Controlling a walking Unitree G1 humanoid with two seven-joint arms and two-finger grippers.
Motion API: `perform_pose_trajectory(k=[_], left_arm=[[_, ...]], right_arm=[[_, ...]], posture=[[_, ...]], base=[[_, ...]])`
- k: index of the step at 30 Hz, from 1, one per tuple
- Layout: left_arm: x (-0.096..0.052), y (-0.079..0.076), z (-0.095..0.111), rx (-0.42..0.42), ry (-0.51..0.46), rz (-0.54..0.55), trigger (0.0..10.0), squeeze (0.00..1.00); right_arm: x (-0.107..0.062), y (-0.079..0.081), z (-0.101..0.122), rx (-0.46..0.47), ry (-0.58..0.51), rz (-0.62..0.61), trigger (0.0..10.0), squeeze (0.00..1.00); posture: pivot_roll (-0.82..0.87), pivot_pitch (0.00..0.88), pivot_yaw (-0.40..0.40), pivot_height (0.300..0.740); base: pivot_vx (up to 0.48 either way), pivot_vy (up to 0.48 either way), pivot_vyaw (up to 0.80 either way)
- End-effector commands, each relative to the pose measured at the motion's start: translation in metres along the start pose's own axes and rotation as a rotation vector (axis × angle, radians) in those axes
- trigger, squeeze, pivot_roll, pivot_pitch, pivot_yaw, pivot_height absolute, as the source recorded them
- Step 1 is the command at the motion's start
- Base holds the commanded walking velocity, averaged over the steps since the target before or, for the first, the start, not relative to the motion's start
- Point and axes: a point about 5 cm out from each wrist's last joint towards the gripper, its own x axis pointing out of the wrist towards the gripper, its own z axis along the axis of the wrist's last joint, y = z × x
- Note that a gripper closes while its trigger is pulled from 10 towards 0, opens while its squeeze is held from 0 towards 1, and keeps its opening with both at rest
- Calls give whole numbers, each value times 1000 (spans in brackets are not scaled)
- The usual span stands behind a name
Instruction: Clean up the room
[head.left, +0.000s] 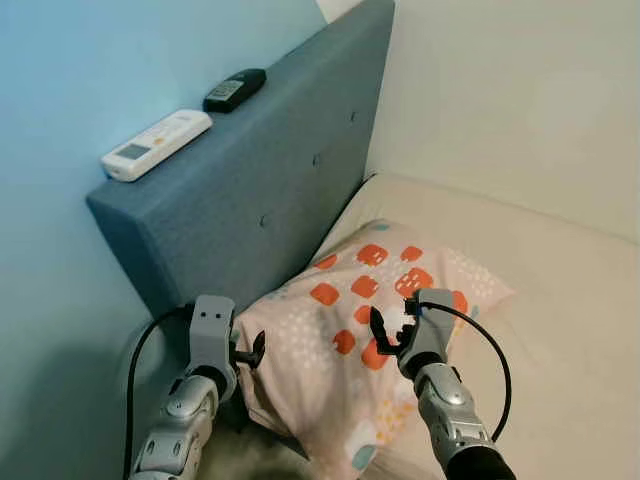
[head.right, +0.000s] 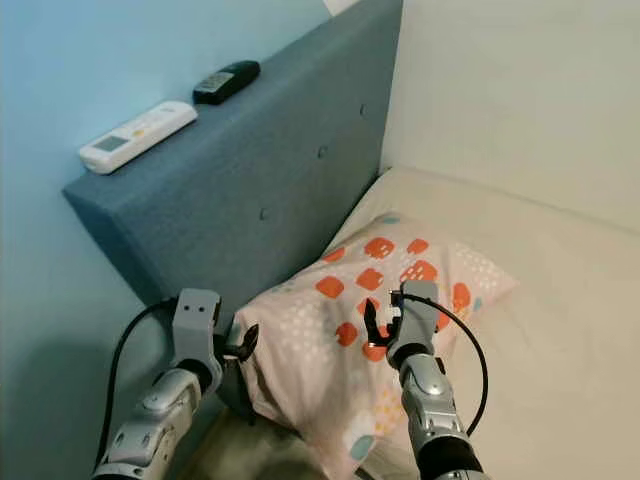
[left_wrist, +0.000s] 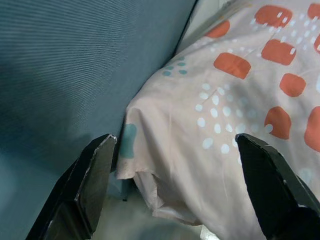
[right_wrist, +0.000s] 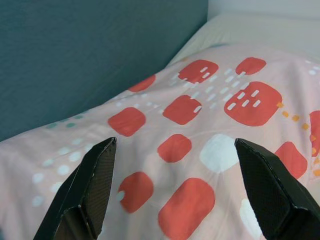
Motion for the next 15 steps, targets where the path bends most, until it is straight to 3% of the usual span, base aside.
perform_pose_trajectory(k=[1,15], left_arm=[[-3,2,-4,0,10,8,10000,0],[-1,3,-2,-3,7,12,10000,0]], right_arm=[[-3,1,-7,8,30,2,10000,0],[-3,1,-7,11,31,1,10000,0]], posture=[[17,117,-21,730],[17,122,-21,730]], base=[[0,0,0],[0,0,0]])
